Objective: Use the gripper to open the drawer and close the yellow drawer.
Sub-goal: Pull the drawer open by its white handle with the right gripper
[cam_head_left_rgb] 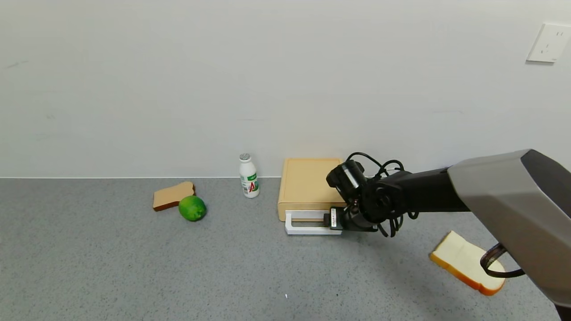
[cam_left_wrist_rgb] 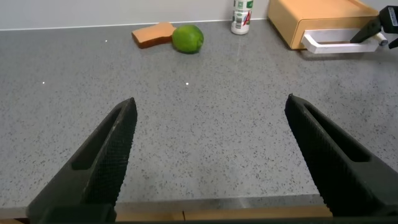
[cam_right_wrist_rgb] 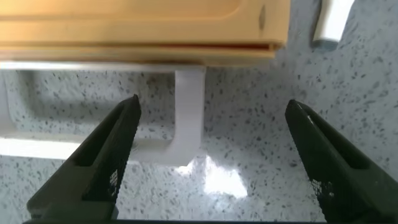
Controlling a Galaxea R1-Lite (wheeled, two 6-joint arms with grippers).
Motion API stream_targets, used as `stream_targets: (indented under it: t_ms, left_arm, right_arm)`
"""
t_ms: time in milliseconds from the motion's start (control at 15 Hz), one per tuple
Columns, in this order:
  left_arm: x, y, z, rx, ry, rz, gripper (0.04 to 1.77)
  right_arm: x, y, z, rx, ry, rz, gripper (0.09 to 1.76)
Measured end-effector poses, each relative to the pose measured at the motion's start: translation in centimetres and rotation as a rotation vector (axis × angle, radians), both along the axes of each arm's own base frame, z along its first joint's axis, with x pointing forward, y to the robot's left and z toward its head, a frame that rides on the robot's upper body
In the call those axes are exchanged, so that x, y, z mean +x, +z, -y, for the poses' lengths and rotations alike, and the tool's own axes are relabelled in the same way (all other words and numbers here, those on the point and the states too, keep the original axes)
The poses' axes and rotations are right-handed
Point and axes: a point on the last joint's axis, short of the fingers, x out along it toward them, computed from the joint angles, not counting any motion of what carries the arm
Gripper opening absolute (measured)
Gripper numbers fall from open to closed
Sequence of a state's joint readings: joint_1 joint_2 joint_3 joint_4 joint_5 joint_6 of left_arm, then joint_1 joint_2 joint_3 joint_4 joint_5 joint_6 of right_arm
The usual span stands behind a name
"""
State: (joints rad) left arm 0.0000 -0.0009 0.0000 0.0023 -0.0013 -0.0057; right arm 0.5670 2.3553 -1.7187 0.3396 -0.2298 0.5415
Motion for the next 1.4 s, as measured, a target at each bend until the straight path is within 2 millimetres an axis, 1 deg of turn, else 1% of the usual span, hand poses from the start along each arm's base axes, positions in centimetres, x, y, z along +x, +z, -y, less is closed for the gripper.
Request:
stream_targets:
  t_ms: [333, 533, 667, 1067, 1400]
  left_arm:
    - [0.0, 0.0, 0.0, 0.0, 0.0, 0.0, 1.72]
    - [0.0, 0.0, 0.0, 0.0, 0.0, 0.0, 1.72]
    - [0.0, 0.0, 0.0, 0.0, 0.0, 0.0, 1.72]
    - [0.0, 0.0, 0.0, 0.0, 0.0, 0.0, 1.72]
    - [0.0, 0.0, 0.0, 0.0, 0.0, 0.0, 1.72]
  right_arm:
    - [-0.4, 0.6, 0.6, -0.014, 0.01, -0.086, 1.71]
    - [-1.3, 1.1, 0.8, -0.013, 0.04, -0.162, 1.71]
    - [-1.8, 1.4, 0.8, -0.017, 0.045, -0.173, 1.71]
    - [-3.4, 0.7, 0.8, -0.034, 0.056, -0.216, 1.71]
    - [-5.7, 0.4, 0.9, -0.043, 0.072, -0.265, 1.71]
